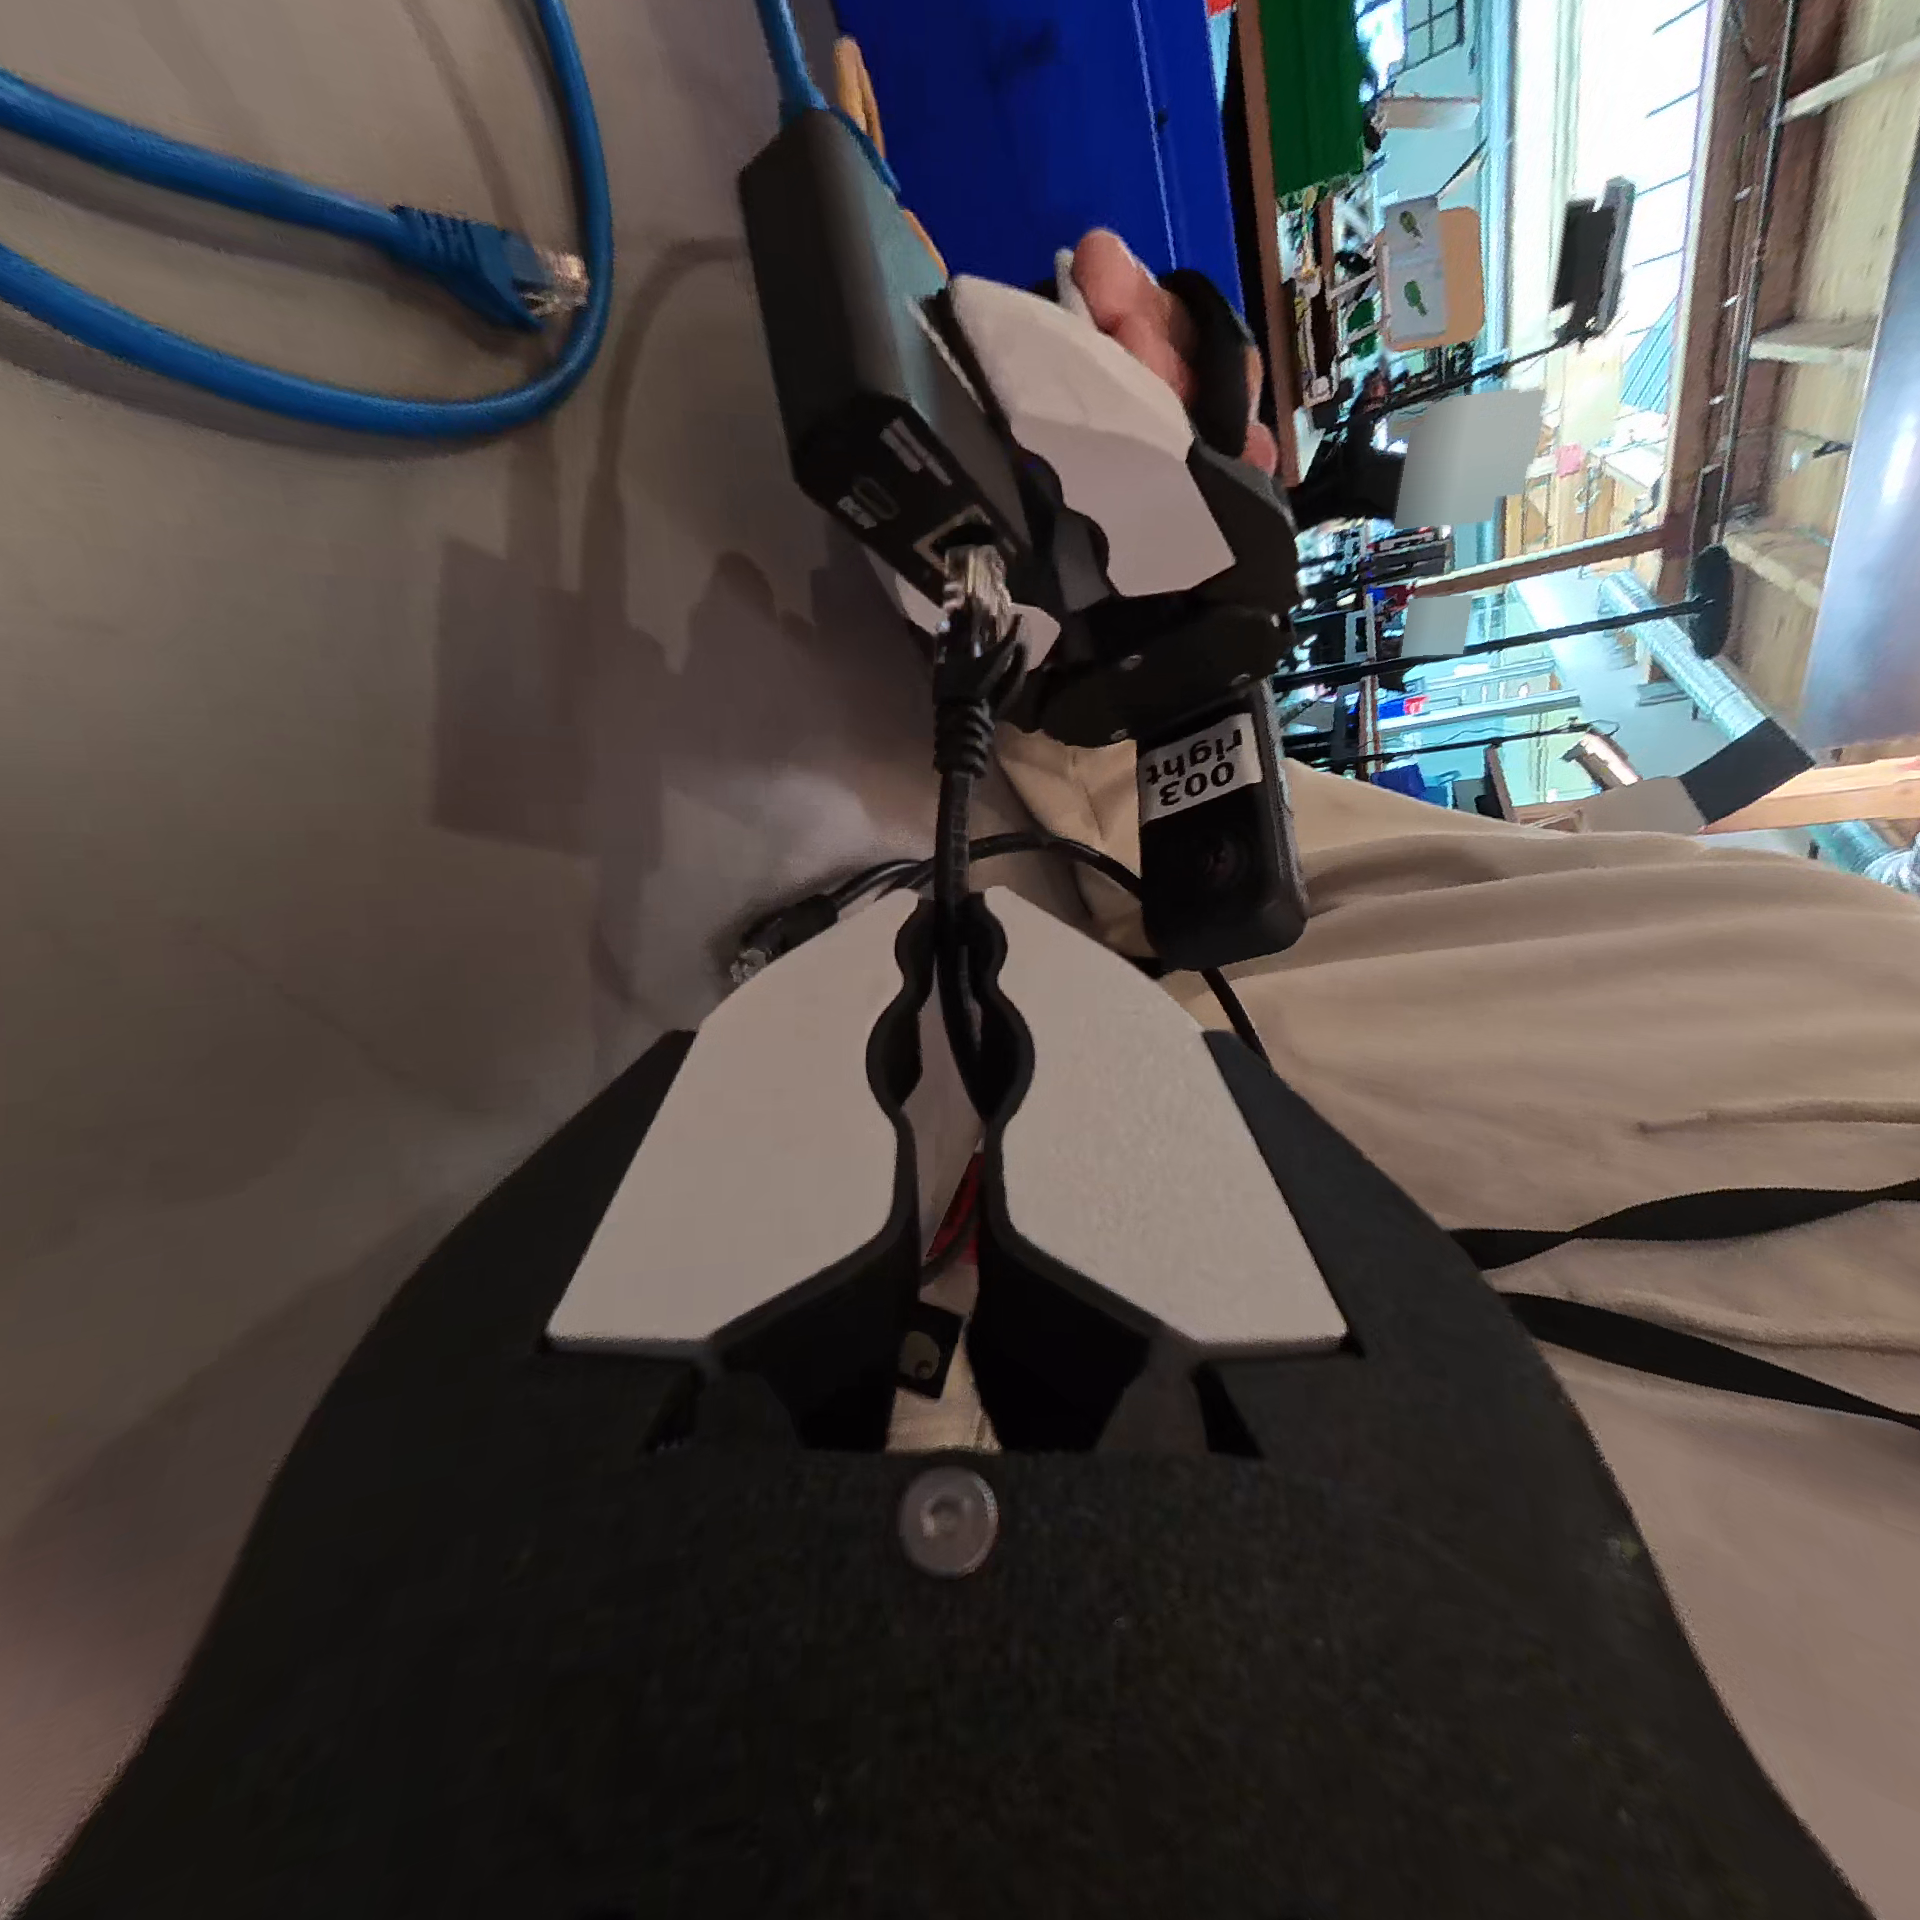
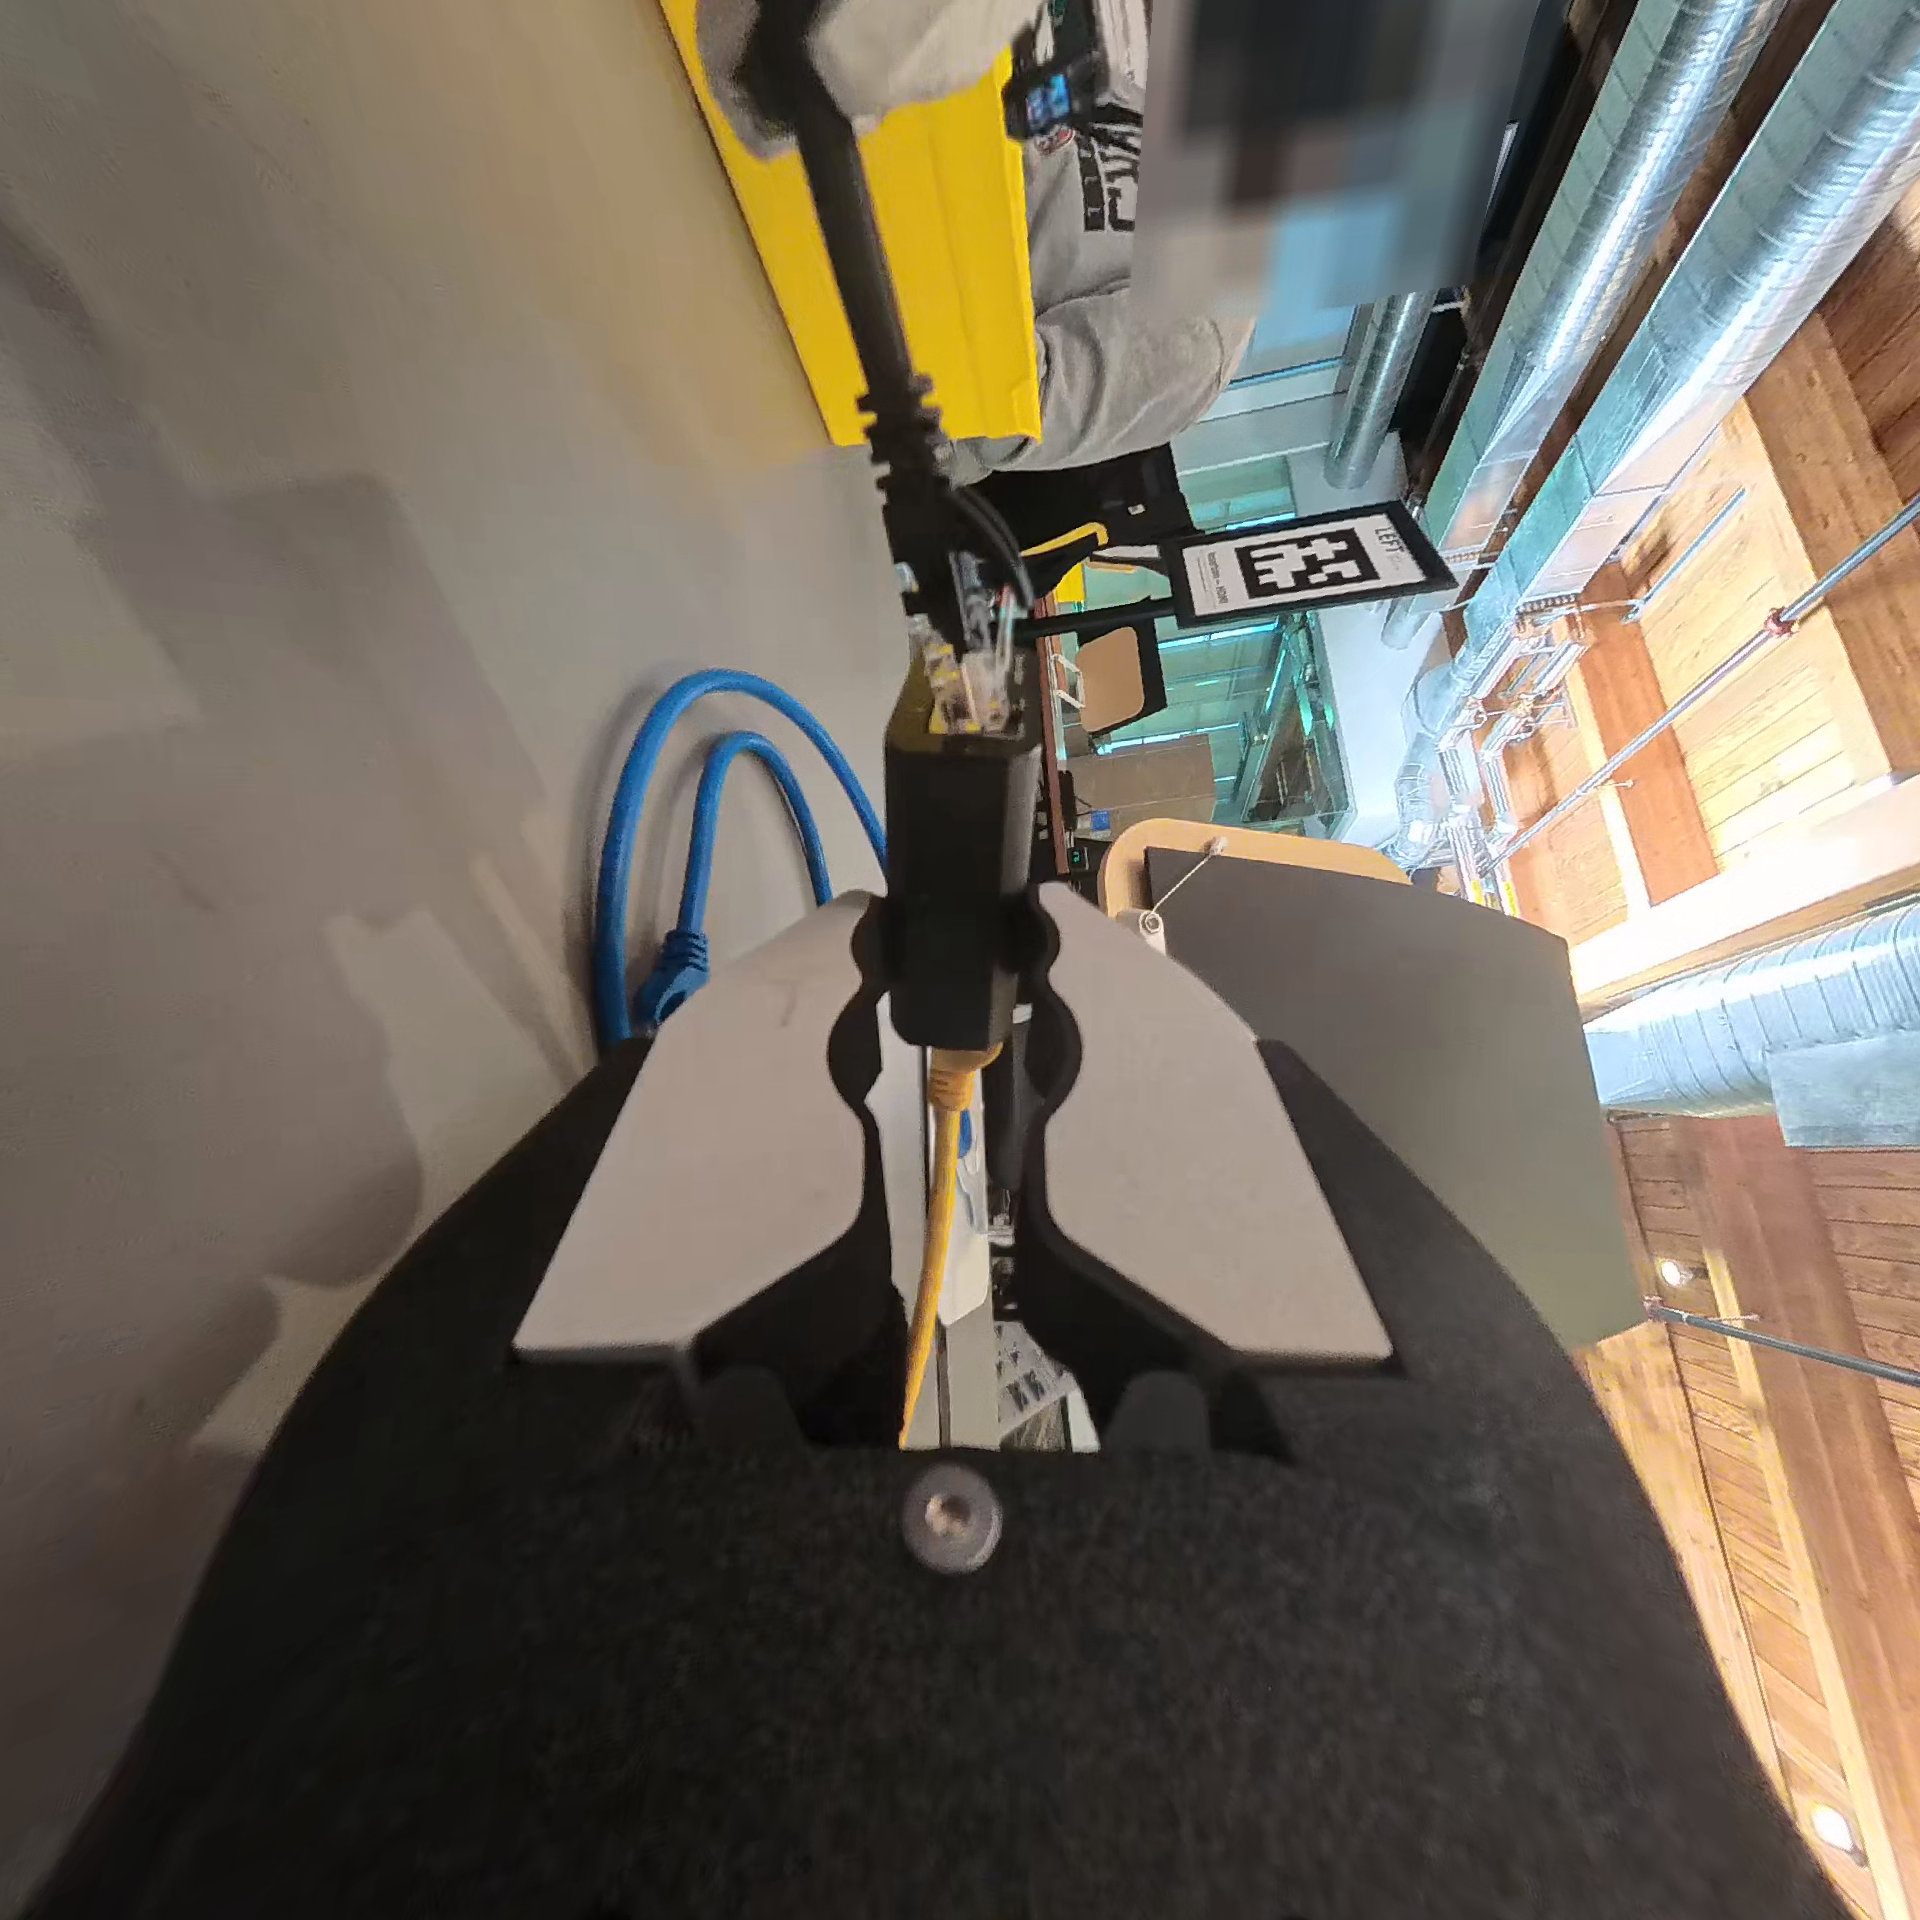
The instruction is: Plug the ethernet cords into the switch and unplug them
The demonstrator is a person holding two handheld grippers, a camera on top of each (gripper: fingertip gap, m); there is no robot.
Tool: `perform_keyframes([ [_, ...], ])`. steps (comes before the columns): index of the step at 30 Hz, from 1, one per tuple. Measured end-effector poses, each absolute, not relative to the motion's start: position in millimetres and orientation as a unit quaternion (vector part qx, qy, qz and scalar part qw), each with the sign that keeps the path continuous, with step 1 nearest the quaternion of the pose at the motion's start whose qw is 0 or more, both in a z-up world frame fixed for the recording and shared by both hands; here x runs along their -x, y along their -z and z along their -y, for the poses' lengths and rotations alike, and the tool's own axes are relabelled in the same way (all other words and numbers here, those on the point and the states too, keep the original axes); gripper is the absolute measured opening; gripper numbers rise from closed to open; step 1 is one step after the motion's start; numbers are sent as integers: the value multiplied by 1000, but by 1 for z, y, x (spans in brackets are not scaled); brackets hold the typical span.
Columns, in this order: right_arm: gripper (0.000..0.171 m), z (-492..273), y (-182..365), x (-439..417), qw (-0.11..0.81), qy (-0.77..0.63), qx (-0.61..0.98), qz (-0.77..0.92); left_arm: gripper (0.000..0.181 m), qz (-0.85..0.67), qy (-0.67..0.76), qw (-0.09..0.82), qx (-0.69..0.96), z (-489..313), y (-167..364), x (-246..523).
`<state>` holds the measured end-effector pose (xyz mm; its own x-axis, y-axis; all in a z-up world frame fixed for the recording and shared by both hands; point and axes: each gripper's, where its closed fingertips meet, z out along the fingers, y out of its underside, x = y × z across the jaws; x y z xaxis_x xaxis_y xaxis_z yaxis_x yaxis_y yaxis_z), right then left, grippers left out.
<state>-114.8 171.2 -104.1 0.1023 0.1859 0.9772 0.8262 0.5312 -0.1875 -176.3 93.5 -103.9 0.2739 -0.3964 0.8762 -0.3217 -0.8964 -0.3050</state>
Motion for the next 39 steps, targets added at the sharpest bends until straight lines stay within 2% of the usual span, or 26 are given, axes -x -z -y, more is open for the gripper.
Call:
perform_keyframes([
  [11, 23, -170, 109, 114, 607, 279, 394, 631, 5, -194, 577, 9, 794, -98, 106, 177],
  [20, 23, -173, 109, 109, 605, 272, 421, 619, 4, -231, 535, 64, 810, -105, 106, 167],
  [29, 23, -166, 119, 114, 606, 257, 385, 647, 4, -227, 543, 28, 808, -96, 121, 164],
  [33, 23, -159, 119, 121, 613, 246, 374, 651, 5, -223, 505, 65, 831, -113, 124, 179],
  [39, 23, -169, 117, 117, 623, 223, 418, 622, 5, -309, 436, 189, 824, -126, 116, 177],
])
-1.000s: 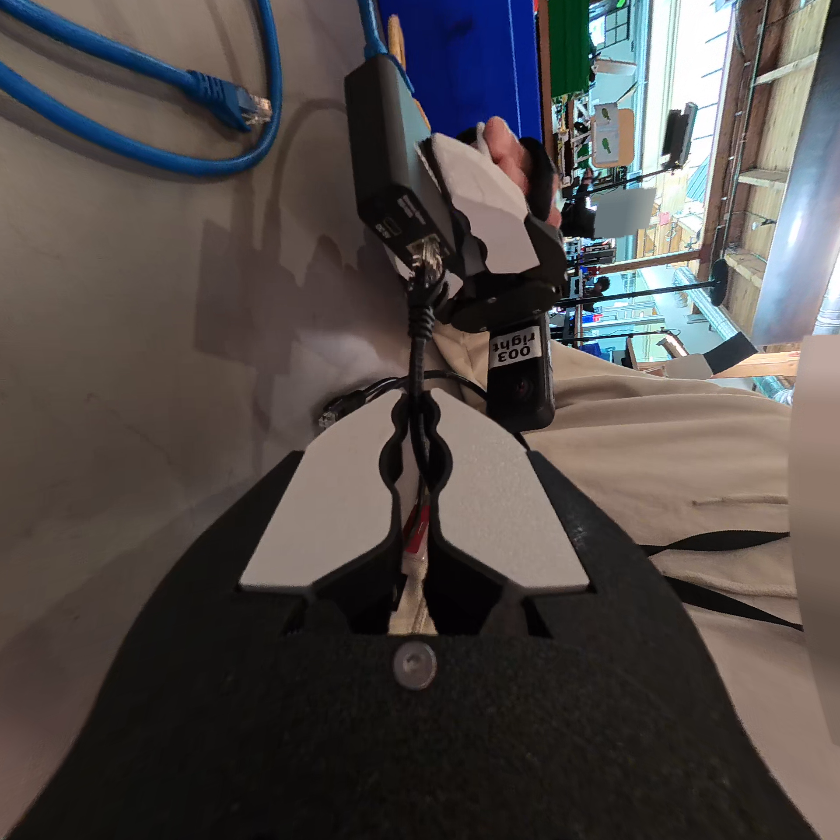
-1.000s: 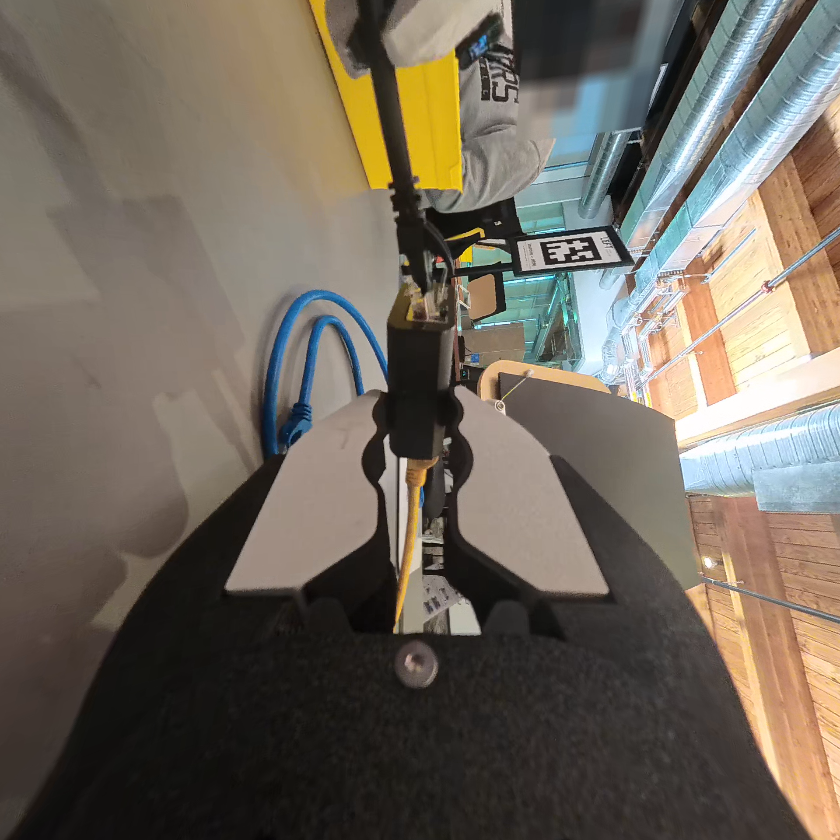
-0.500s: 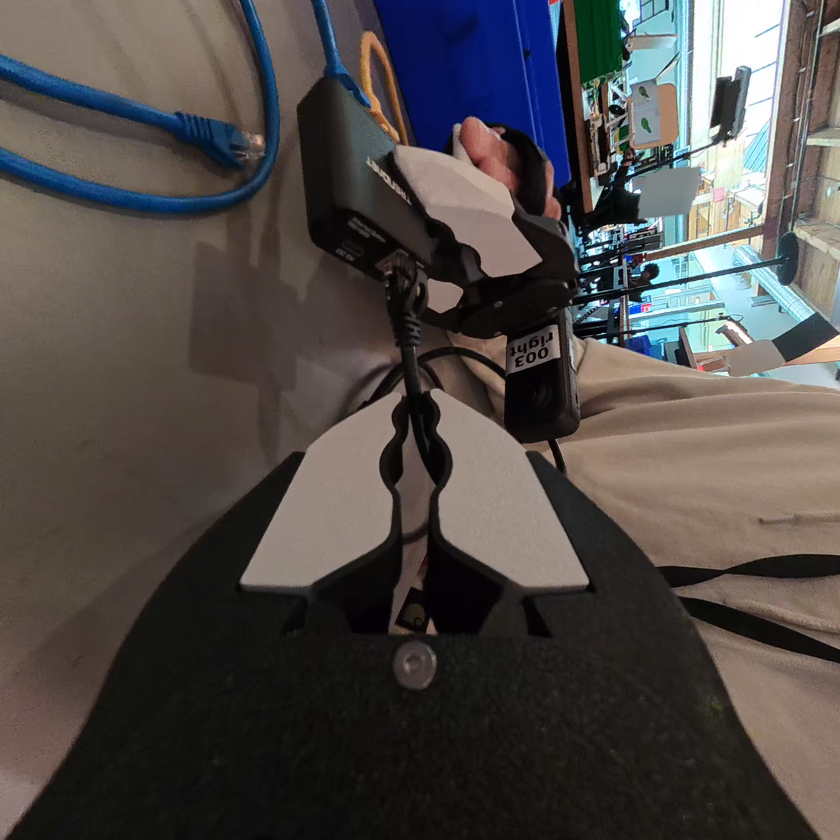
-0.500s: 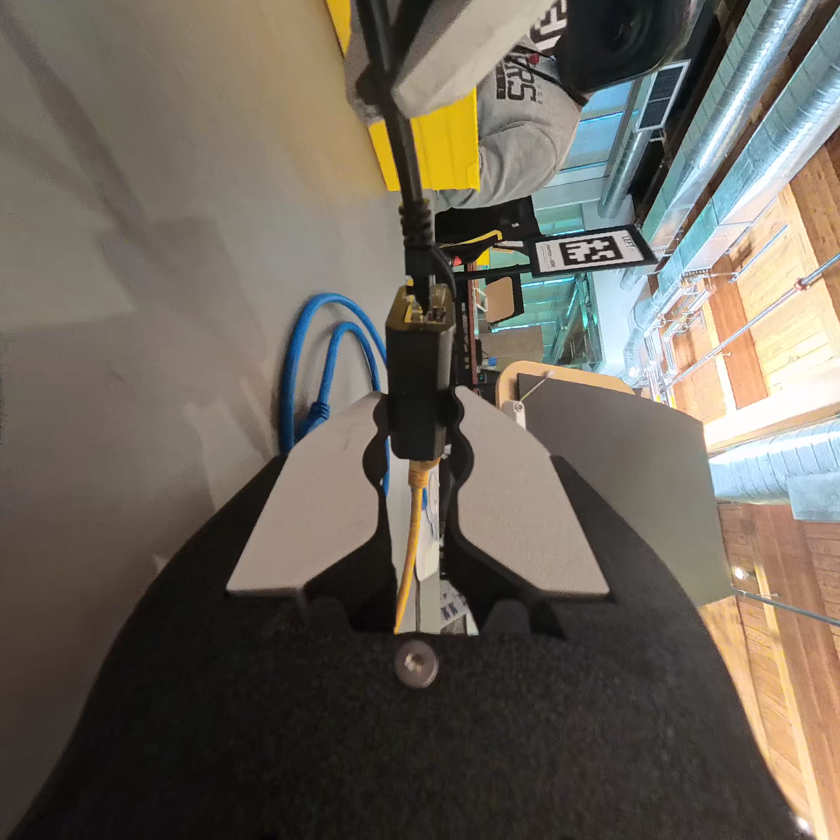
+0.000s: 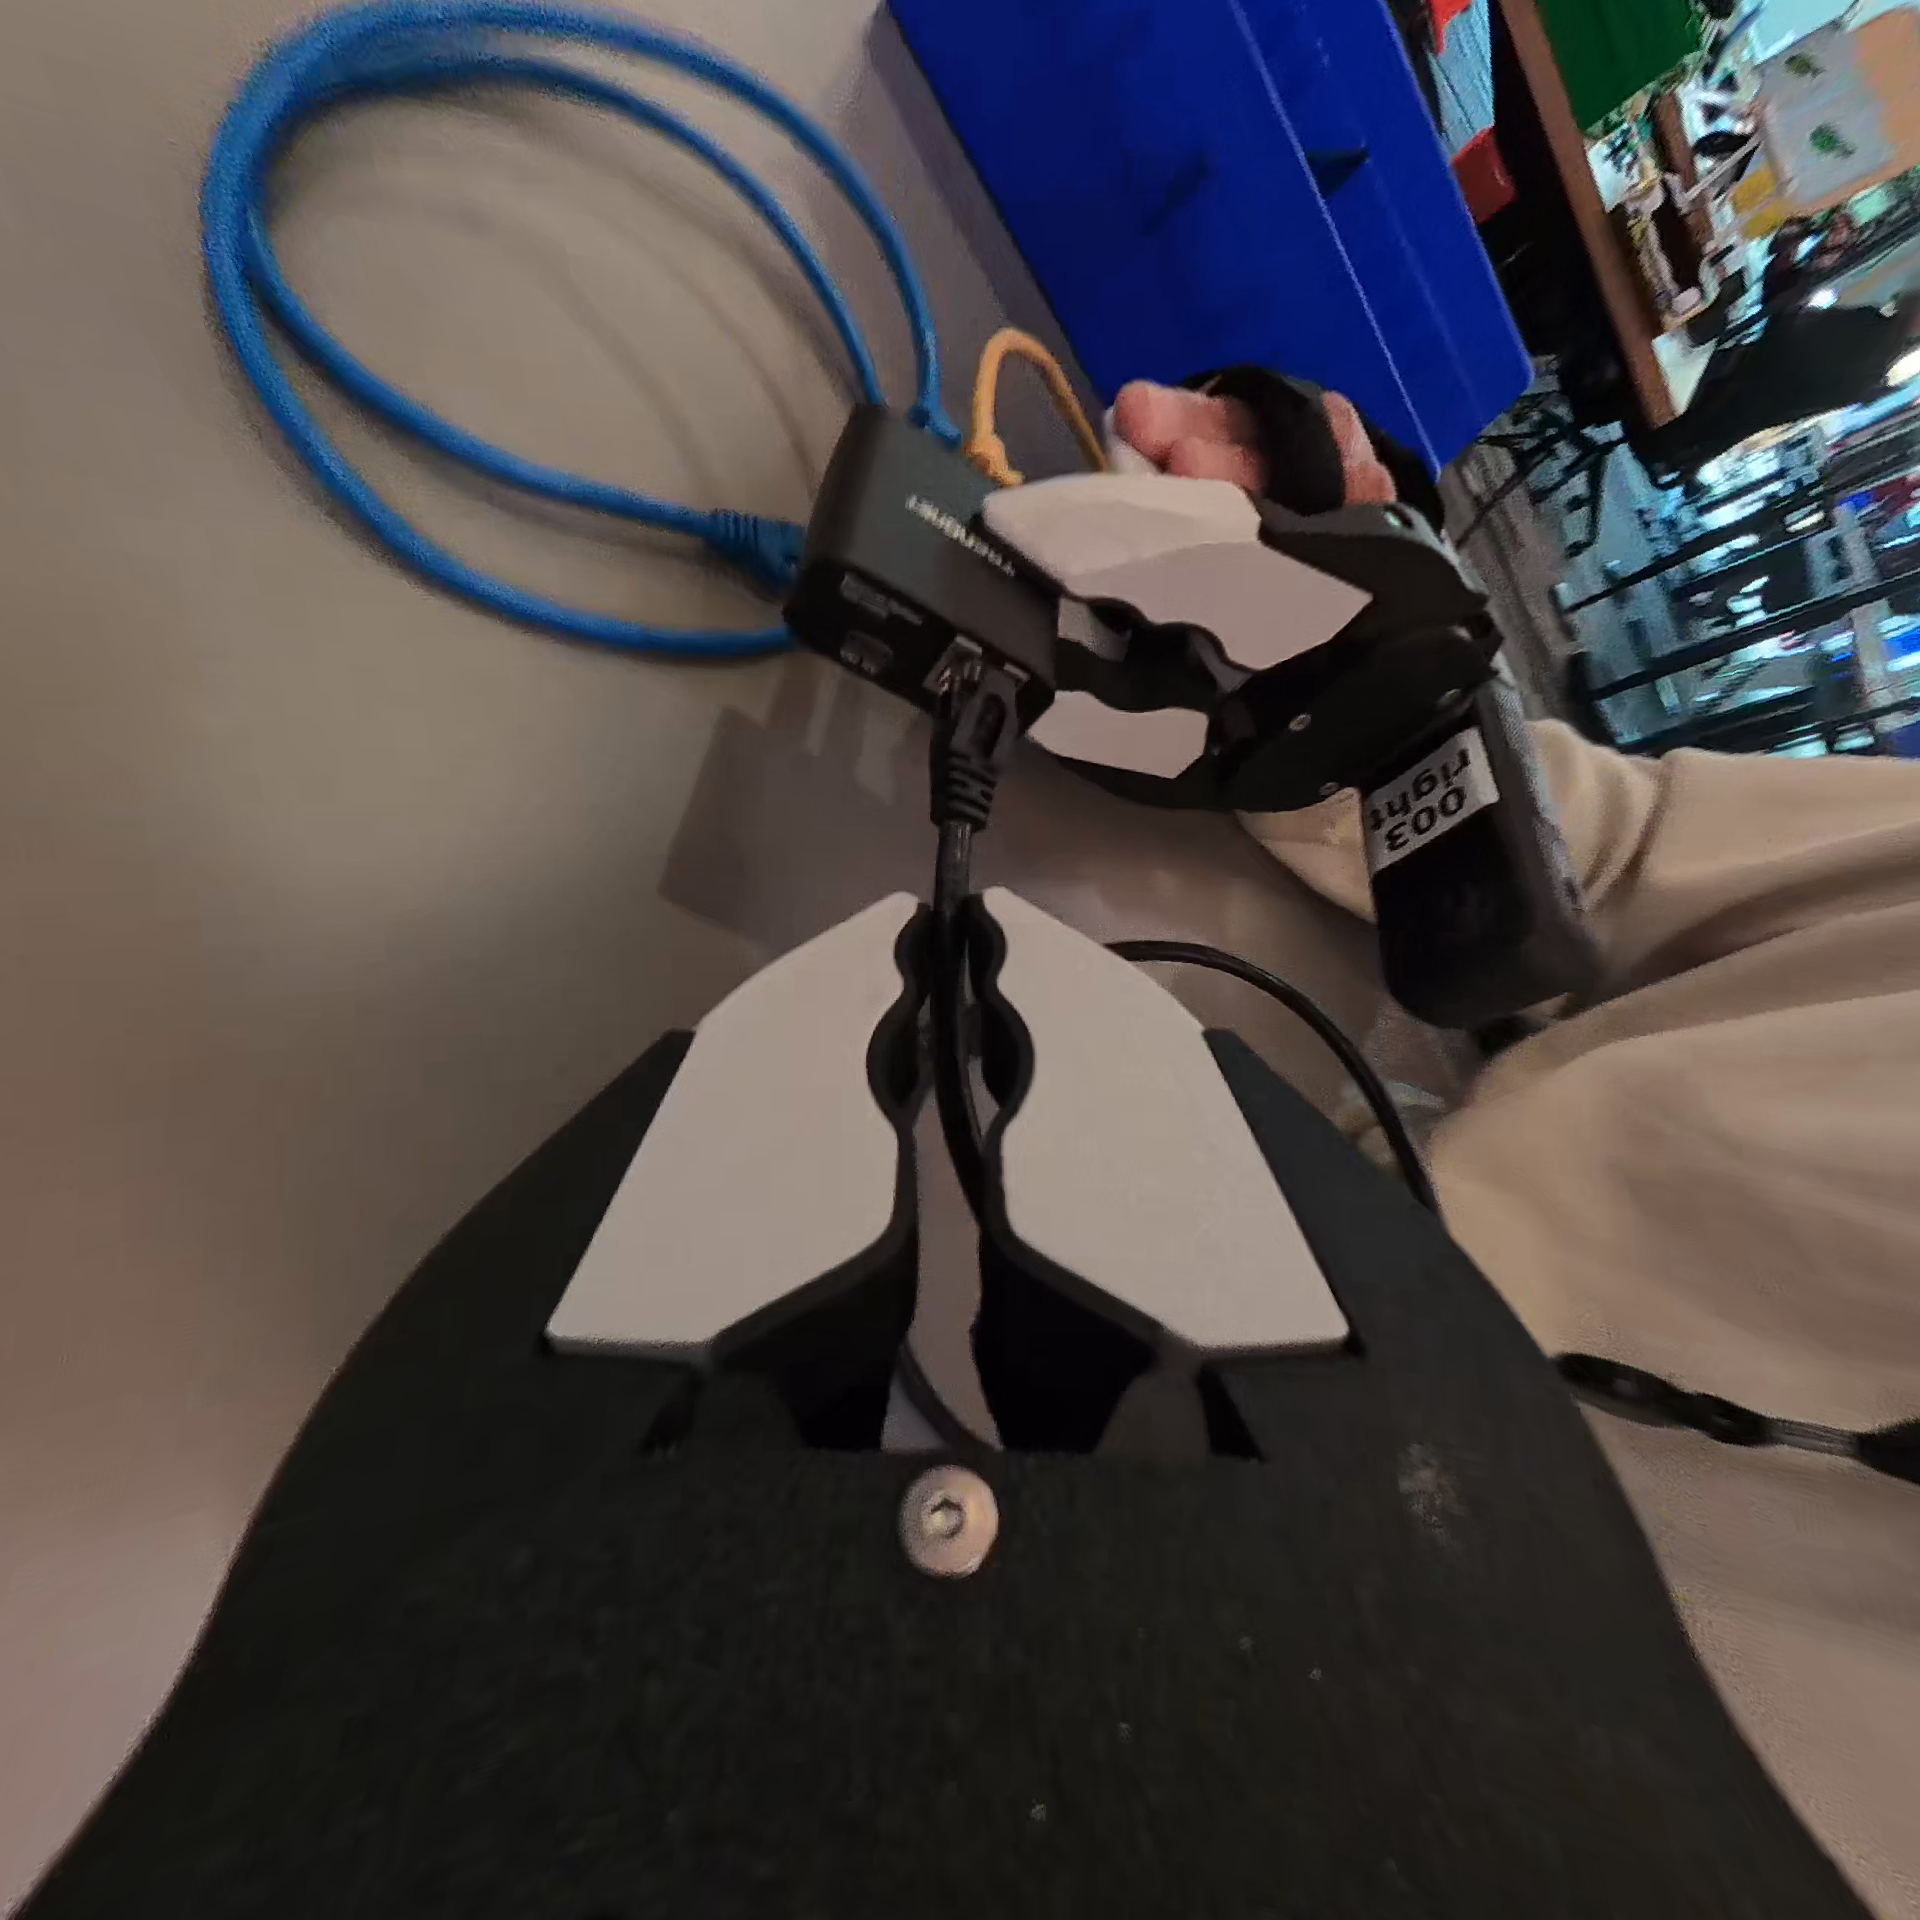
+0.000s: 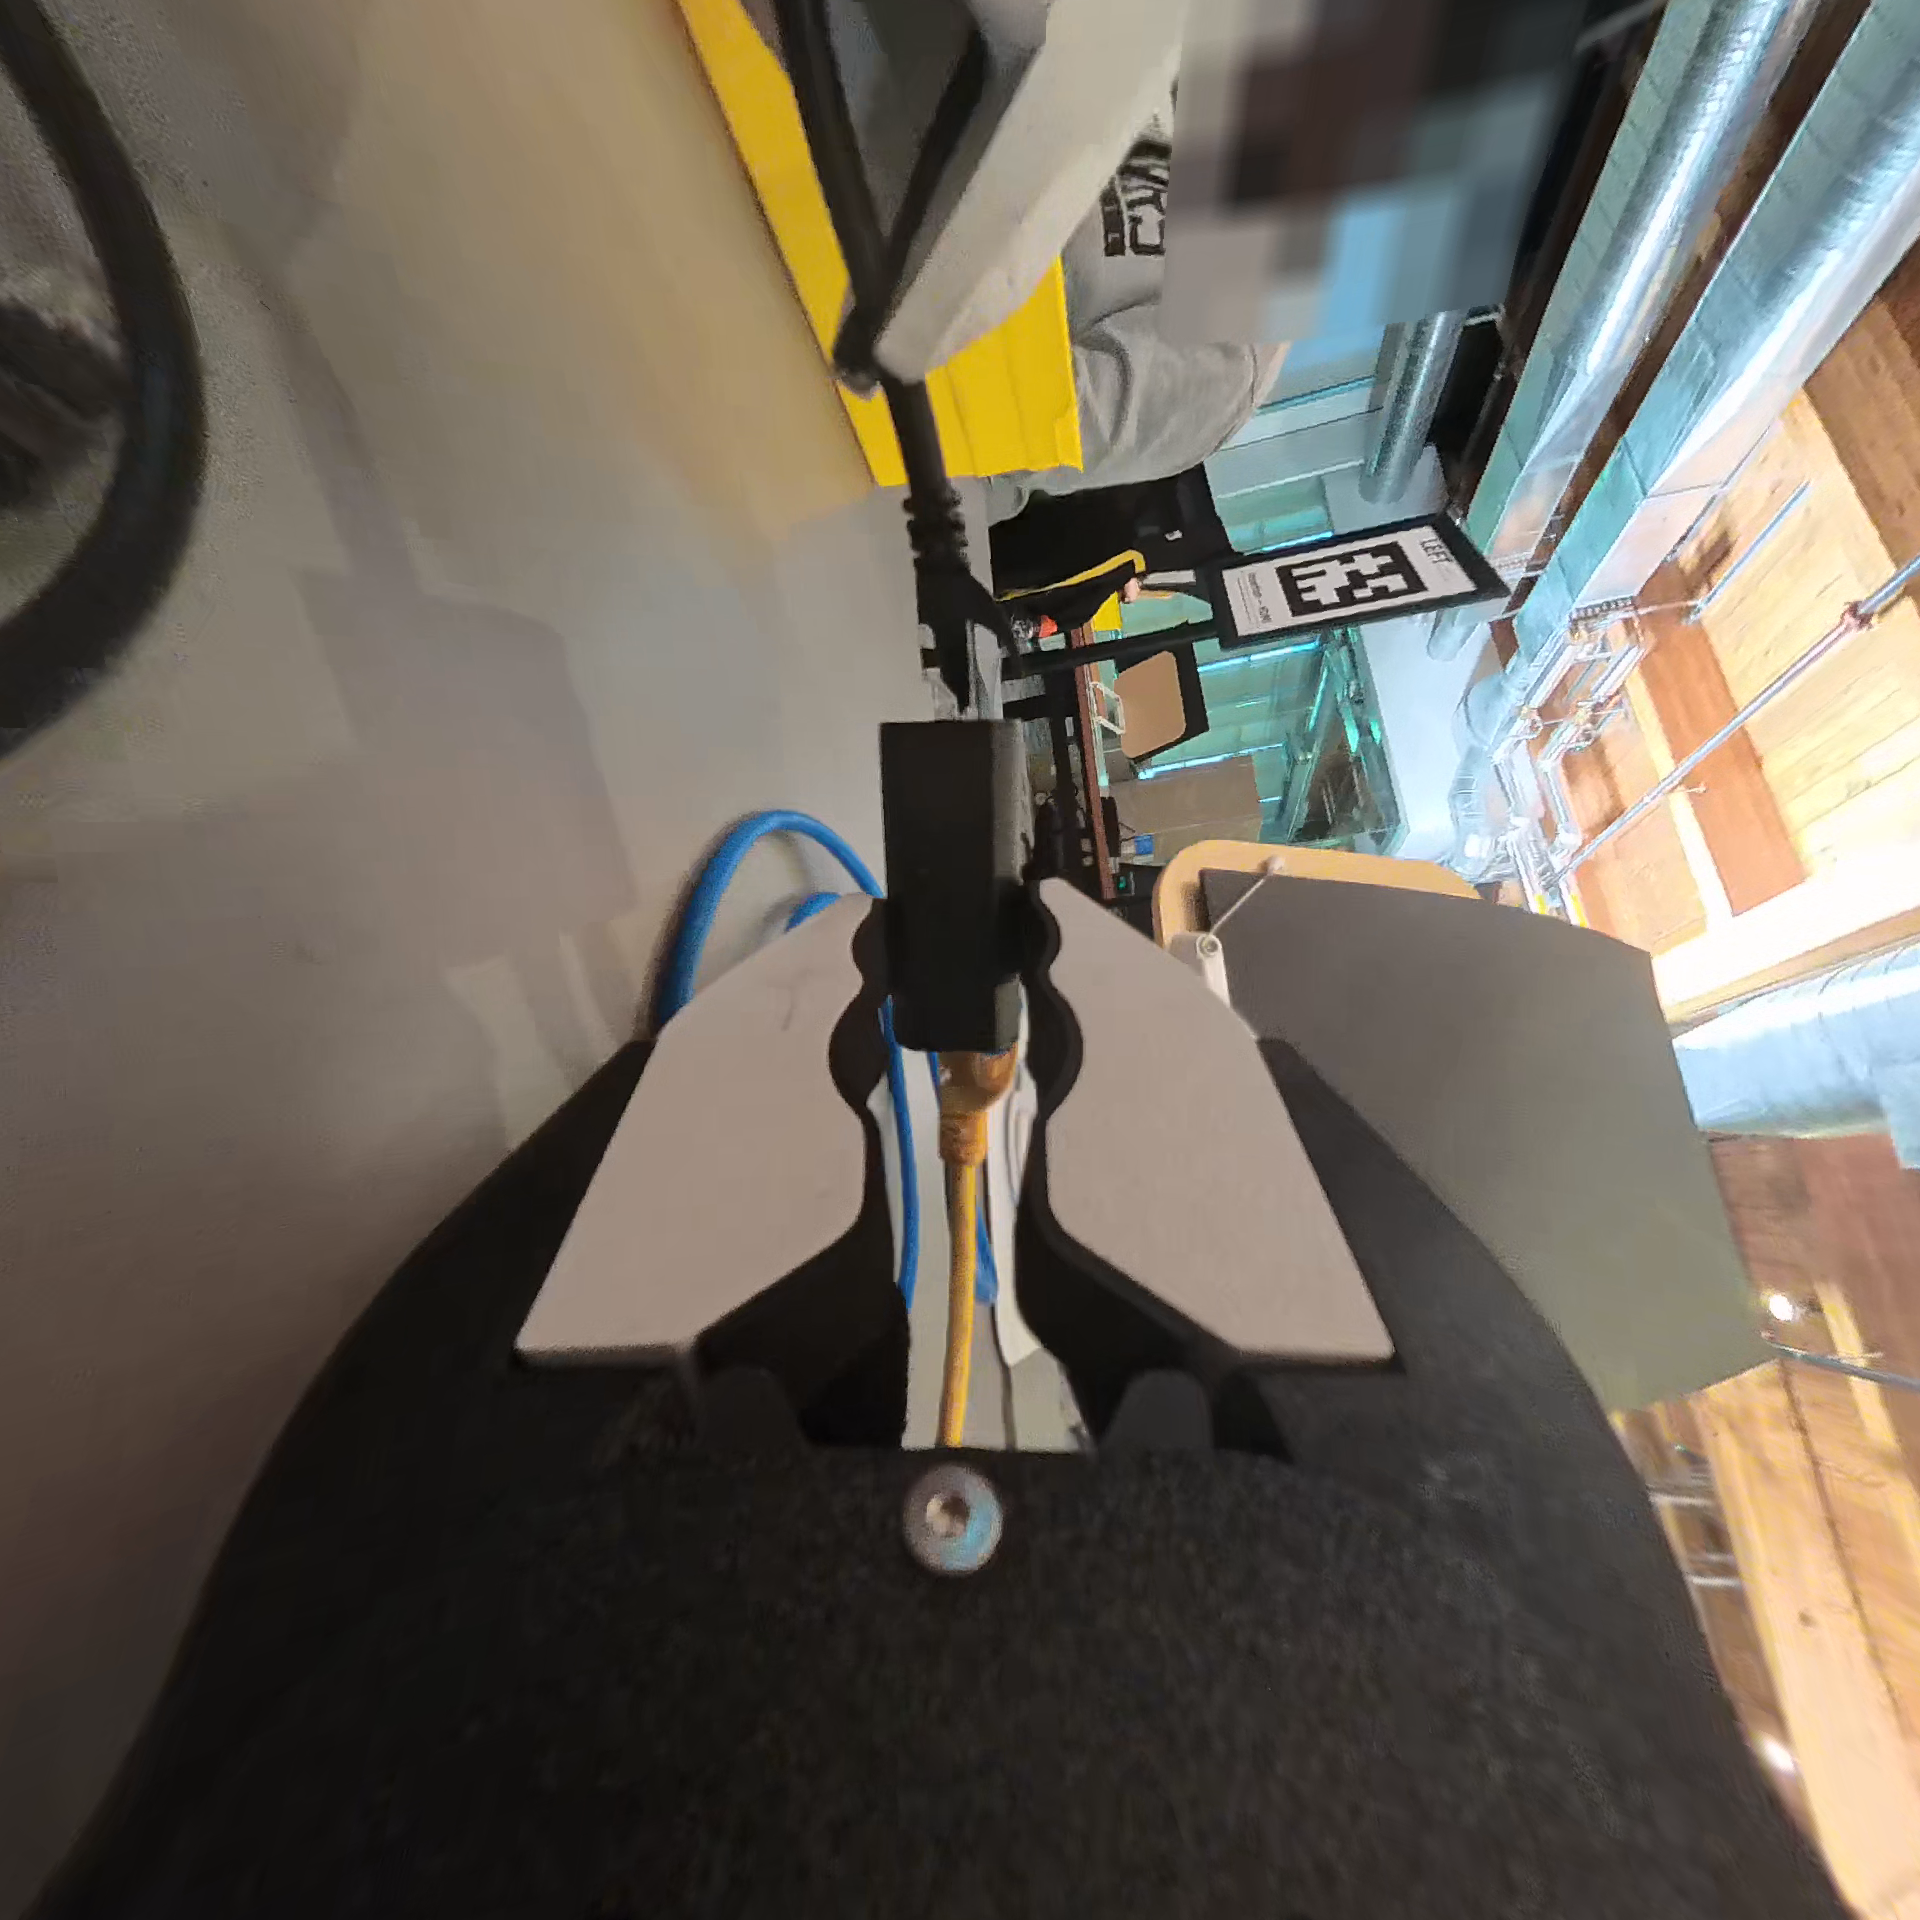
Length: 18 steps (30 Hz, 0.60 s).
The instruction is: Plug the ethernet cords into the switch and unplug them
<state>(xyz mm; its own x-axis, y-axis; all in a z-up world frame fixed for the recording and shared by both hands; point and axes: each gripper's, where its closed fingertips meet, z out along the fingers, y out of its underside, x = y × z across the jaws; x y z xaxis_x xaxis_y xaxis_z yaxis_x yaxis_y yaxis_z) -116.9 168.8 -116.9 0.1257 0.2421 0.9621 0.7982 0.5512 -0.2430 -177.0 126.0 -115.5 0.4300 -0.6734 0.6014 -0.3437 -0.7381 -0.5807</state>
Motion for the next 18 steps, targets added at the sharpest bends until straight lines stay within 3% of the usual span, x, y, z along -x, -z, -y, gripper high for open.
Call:
perform_keyframes([
  [8, 24, -163, 122, 120, 625, 176, 431, 627, 6, -393, 362, 319, 783, -129, 117, 166],
  [12, 23, -161, 127, 122, 617, 170, 425, 640, 6, -446, 303, 331, 774, -127, 125, 167],
  [18, 23, -158, 134, 124, 605, 163, 422, 655, 6, -441, 332, 307, 776, -123, 132, 166],
])
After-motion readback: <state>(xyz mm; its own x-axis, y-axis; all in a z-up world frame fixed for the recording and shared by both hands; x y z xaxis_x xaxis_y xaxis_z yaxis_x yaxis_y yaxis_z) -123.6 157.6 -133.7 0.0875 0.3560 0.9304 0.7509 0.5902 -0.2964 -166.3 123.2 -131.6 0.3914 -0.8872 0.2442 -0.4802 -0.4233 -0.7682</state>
